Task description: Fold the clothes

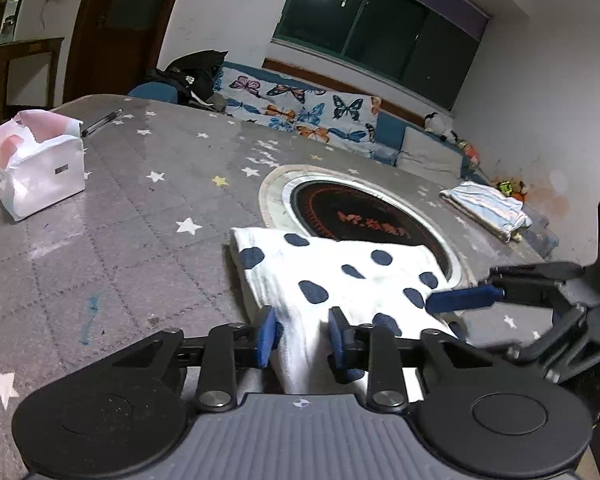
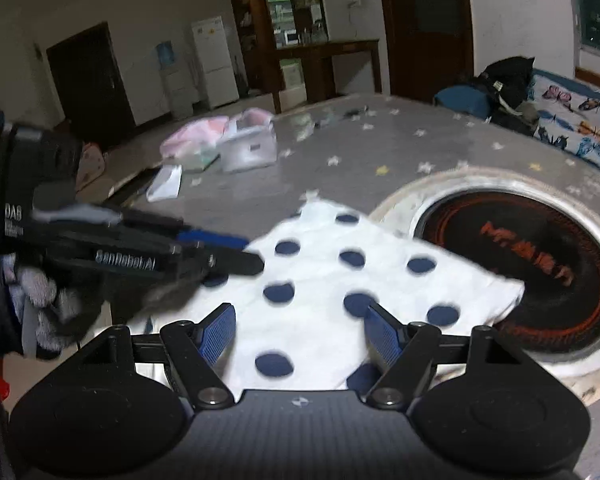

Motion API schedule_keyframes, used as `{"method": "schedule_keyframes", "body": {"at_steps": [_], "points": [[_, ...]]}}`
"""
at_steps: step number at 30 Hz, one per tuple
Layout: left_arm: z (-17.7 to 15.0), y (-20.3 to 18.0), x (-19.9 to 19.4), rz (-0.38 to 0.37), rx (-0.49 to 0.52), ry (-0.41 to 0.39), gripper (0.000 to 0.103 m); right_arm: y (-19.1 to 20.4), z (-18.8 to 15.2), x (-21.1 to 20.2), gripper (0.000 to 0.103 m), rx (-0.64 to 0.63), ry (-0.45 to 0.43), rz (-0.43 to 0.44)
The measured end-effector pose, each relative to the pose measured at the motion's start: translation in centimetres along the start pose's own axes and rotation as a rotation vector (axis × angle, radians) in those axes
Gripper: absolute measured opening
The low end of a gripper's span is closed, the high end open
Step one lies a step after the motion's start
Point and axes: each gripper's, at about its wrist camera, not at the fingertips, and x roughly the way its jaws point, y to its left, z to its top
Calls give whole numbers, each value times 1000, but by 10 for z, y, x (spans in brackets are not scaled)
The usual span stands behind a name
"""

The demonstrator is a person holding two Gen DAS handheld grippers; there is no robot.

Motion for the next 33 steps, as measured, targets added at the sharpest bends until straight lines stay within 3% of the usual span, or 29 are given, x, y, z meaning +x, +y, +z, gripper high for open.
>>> {"method": "schedule_keyframes", "body": {"at_steps": [10,15,17,22,27,33], "points": [[-2,2,2,30,25,8,32,-7,-20,-8,73,47,39,-36],[4,-4,-10,41,45,-33,33,-1,-13,-16,73,33,1,-21],[5,-7,-13,28,50,-39,38,3,-11,-17,73,28,-15,-4],[-5,-13,-10,44,99,-9,39,12,-19,-4,73,5,33,17],[-11,-8,-9,45,79,16,40,8,-25,-9,73,21,46,7],[-15,-9,-29,16,76,9,55,5,-13,-13,74,8,19,-11]]}}
